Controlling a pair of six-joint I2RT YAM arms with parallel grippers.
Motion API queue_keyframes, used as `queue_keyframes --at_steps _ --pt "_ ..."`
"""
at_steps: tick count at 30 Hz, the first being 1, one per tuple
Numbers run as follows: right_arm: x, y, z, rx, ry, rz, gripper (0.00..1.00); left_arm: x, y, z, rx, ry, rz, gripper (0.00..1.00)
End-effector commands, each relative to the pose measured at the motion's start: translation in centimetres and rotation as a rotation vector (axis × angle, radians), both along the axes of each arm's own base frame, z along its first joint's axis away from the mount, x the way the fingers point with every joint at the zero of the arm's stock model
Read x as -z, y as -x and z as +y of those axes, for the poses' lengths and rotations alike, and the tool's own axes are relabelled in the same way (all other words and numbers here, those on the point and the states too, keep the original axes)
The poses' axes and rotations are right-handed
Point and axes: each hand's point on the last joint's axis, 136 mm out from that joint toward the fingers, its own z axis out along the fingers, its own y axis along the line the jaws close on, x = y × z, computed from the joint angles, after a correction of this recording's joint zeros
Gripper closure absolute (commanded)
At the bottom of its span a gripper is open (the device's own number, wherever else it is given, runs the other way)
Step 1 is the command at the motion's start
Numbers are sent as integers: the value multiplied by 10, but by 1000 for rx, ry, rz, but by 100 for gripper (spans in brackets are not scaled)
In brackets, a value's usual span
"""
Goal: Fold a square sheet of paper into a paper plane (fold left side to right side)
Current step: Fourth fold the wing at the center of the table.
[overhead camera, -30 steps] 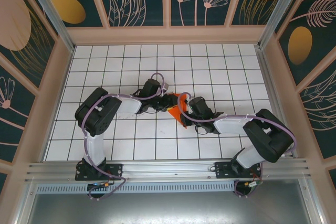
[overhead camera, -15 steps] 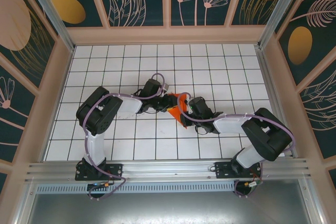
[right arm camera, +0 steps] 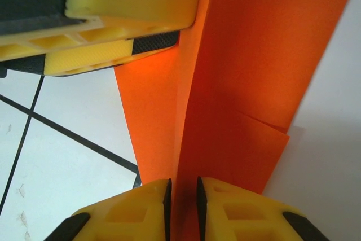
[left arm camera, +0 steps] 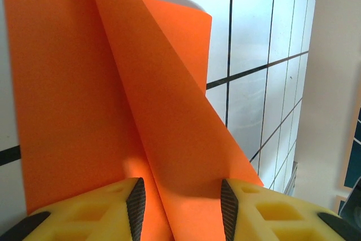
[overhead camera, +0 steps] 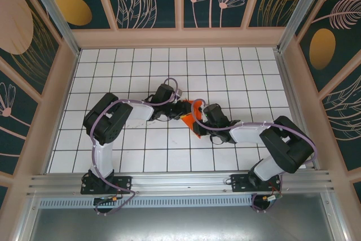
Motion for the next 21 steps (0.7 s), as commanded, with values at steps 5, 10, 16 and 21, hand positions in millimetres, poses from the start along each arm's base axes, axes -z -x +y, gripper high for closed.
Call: queue_keyframes --at_steps 5,10,16,21 --pt "-15 -2 -2 13 -55 -15 68 20 2 5 -5 -67 18 57" --pt "-42 -2 -2 -12 -177 -29 56 21 2 6 -7 -71 20 56" --pt "-73 -14 -20 18 -338 -47 43 21 2 6 -7 -73 20 57" --pt "-78 -26 -20 28 -386 -14 43 20 2 7 -10 -74 16 57"
